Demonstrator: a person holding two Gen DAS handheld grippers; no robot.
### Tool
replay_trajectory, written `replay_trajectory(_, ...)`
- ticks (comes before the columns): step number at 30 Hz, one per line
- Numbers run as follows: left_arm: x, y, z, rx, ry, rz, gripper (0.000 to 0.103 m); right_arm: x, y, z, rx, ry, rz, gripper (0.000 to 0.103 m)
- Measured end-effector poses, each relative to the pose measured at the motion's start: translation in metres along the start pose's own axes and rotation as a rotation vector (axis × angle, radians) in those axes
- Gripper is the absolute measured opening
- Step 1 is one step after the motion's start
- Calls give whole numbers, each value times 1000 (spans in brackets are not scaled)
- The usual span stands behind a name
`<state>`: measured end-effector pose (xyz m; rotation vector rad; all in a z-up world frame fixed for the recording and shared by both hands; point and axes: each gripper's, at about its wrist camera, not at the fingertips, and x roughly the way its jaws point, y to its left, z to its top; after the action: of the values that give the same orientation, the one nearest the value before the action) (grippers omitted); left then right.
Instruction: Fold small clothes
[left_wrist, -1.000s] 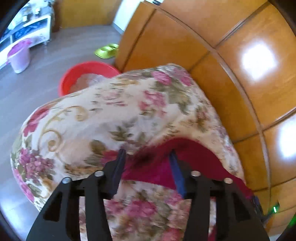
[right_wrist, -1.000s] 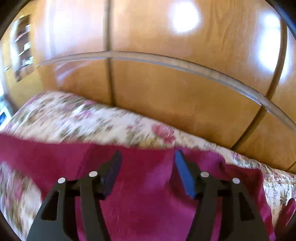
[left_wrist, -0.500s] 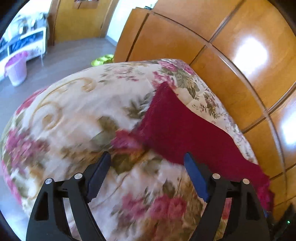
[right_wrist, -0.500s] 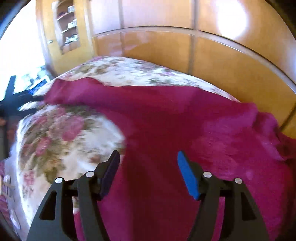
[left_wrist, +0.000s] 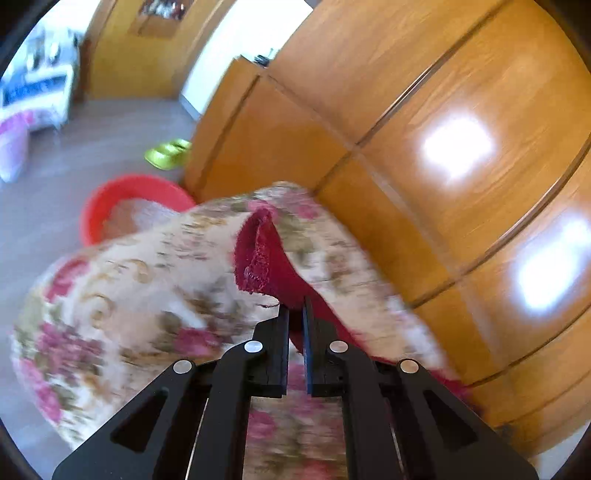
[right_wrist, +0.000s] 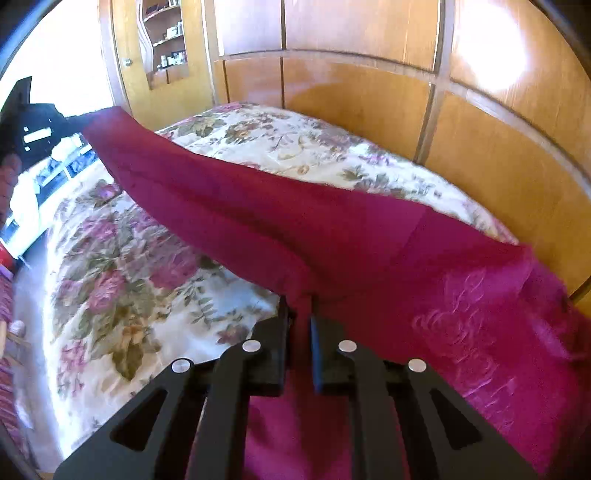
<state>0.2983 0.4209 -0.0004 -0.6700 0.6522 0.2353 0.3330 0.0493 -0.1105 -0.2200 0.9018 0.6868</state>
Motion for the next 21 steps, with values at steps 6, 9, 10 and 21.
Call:
replay_trajectory(6,75,36,-53,47,169,340,14,23,15,-12,29,35,34,53)
replay_trajectory(9,61,15,-69,182,78,434,28,14,21,-13,52,35,42,68)
replay_trajectory(10,57,13,-70,190,66,451,33,9,24,-14,55,30,43,73)
replay_trajectory(21,-21,-7,-134,136,16,273,64,-56,21,-62,185,18,-53,94)
